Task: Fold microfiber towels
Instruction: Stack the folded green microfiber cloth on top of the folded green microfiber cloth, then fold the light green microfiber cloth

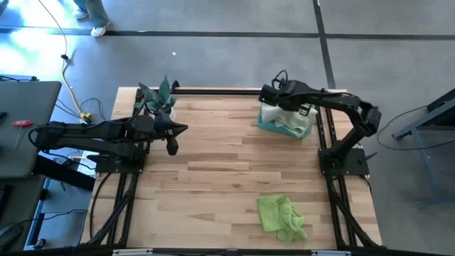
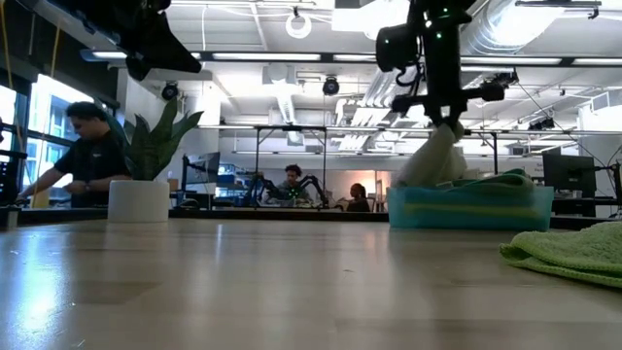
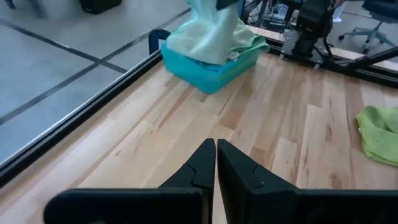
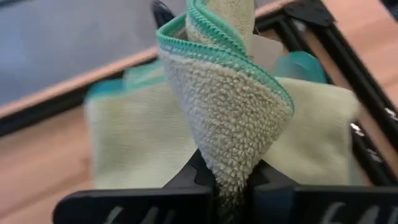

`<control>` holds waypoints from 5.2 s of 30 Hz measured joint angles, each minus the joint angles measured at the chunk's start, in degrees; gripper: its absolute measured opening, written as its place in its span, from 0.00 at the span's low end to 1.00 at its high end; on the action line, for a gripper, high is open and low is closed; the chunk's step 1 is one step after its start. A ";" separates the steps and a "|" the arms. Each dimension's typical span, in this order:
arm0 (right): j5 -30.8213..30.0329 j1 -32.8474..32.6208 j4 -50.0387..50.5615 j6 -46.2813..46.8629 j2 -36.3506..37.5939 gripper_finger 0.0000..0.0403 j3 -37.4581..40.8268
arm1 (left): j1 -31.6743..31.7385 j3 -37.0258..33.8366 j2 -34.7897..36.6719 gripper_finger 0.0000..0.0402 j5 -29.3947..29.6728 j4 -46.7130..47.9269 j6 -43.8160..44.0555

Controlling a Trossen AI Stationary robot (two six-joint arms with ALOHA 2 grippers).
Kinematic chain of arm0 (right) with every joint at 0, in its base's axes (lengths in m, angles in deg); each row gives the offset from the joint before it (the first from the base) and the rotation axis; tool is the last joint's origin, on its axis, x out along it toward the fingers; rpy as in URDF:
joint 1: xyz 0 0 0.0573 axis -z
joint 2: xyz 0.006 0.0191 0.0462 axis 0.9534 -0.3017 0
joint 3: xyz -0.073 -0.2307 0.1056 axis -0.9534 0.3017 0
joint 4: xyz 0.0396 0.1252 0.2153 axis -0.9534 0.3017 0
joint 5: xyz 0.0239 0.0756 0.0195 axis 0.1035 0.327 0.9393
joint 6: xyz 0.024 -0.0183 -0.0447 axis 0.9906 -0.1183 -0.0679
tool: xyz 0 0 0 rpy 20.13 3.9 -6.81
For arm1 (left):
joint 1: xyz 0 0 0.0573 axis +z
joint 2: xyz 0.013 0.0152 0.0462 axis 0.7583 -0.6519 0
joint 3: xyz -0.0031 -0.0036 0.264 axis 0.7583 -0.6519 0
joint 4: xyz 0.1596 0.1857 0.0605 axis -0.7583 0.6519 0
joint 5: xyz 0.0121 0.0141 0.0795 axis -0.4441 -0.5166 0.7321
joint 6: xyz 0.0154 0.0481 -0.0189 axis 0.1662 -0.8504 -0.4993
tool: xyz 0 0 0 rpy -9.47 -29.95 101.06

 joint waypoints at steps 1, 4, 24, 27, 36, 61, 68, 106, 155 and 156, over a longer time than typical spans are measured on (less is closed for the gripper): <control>0.43 -0.16 1.31 0.80 -0.27 0.01 0.00 | -0.01 0.00 -0.02 0.02 0.01 0.00 0.46; 1.68 -0.61 4.58 1.63 -0.99 0.06 0.00 | -0.02 0.00 0.00 0.02 -0.19 0.01 1.71; 7.89 -1.88 13.07 -4.17 -1.45 0.38 0.00 | -0.04 0.00 -0.02 0.02 -1.11 0.02 2.28; 9.69 -1.86 13.82 -5.74 -1.45 0.46 0.00 | -0.04 0.00 -0.02 0.02 -1.11 0.02 2.28; 14.37 -1.73 17.36 -10.77 1.63 0.51 0.02 | -0.04 0.00 -0.01 0.02 -1.10 0.04 2.28; 13.16 -1.88 7.75 -14.55 -12.03 0.49 0.02 | -0.34 0.00 -0.04 0.02 -1.72 0.19 5.77; 10.63 -5.70 16.01 -5.79 -2.06 0.49 0.02 | -0.34 0.00 -0.04 0.02 -4.30 0.66 6.82; 31.63 -68.15 -24.50 8.46 -4.06 0.49 -0.02 | -17.15 0.04 -19.25 0.46 -22.52 -21.66 21.33; 38.66 -76.37 -21.69 3.11 -17.84 0.14 0.02 | -41.48 0.02 -34.34 0.50 5.28 -53.99 35.72; 38.65 -76.37 -21.59 3.38 -17.84 0.09 0.02 | -41.48 0.02 -34.34 0.50 5.36 -53.99 35.72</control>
